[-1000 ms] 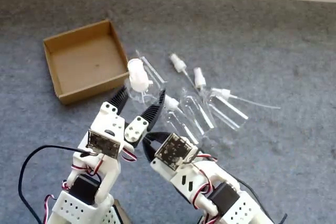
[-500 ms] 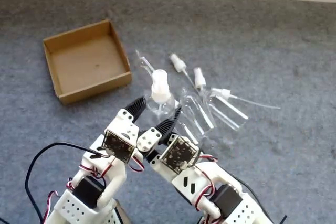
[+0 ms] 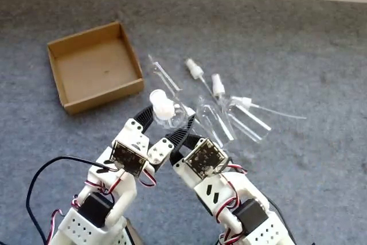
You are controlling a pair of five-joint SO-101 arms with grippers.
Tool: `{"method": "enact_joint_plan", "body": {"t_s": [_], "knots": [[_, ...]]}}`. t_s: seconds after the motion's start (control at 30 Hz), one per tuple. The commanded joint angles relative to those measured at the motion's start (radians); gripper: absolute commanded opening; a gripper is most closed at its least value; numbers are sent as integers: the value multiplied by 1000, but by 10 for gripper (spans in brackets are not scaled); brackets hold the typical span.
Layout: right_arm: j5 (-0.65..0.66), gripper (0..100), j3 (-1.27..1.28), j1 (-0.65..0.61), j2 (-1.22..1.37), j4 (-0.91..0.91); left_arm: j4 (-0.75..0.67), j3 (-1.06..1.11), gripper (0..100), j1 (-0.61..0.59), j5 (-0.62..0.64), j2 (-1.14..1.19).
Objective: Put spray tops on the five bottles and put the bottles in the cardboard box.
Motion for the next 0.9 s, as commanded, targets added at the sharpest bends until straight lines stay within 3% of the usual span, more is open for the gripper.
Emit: {"method": "enact_joint_plan", "body": {"t_s": [0.0,0.37,0.7,0.87], "knots": [[2,8,16,61,-19,-31,14,19,63,15,11,-13],[2,8,119,54,-19,-33,15,19,63,1,8,-13],[2,8,117,54,-19,-30,21,-107,63,-361,11,-7],[2,8,117,54,-19,-28,193,-285,66,-466,9,21]]}}
